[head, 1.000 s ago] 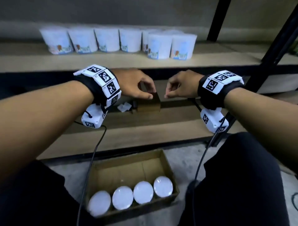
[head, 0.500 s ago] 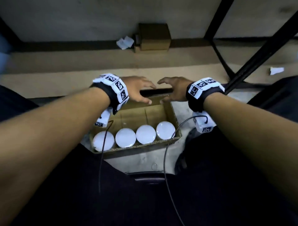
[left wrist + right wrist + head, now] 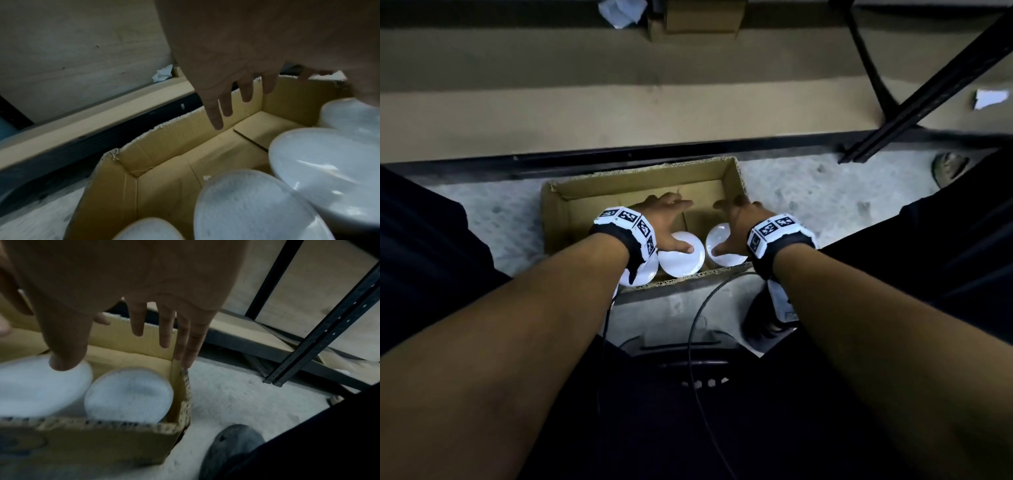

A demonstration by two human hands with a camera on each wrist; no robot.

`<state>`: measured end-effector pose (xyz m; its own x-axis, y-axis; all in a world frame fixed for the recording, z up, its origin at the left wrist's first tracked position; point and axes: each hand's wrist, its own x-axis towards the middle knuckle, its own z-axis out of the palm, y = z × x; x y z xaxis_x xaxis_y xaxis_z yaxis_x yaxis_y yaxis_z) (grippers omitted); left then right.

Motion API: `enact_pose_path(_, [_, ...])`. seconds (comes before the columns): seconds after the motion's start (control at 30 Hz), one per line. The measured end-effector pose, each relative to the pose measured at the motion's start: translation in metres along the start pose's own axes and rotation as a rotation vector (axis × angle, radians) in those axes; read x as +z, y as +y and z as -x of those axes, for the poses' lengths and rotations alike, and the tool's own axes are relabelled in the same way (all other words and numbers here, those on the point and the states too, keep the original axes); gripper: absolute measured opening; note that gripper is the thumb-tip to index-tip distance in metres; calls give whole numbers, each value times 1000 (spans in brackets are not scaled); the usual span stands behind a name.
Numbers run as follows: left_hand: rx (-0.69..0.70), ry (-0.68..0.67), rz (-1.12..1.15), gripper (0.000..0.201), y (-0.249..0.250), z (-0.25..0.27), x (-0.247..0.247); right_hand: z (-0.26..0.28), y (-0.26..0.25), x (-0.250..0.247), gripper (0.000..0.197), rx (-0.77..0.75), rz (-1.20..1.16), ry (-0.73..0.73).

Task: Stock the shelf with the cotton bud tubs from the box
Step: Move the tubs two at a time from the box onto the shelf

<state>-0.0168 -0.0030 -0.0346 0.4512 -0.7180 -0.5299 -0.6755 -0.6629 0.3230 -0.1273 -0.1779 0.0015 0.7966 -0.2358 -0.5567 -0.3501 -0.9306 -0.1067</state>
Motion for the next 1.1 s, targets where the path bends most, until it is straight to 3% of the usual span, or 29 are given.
enact_pose_path(0.47, [-6,-93,63,91,13,-21,50,-25,5,44,98,80,0,-88])
enact_pose_path(0.63, [5,-80,72,80,12,-25,50,-34,6,51,90,83,-45,-77])
enact_pose_path(0.8, [17,-20,144,89,-1,-30,47,-39,8,48,88,68,-88,-35])
enact_pose_path(1.0, [-34,79,224,86,-20,-33,41,-45,11,42,104,30,-200,27])
enact_pose_path(1.1, [-16,77,238,99,-23,-29,44,-44,15,43,114,-2,-195,4])
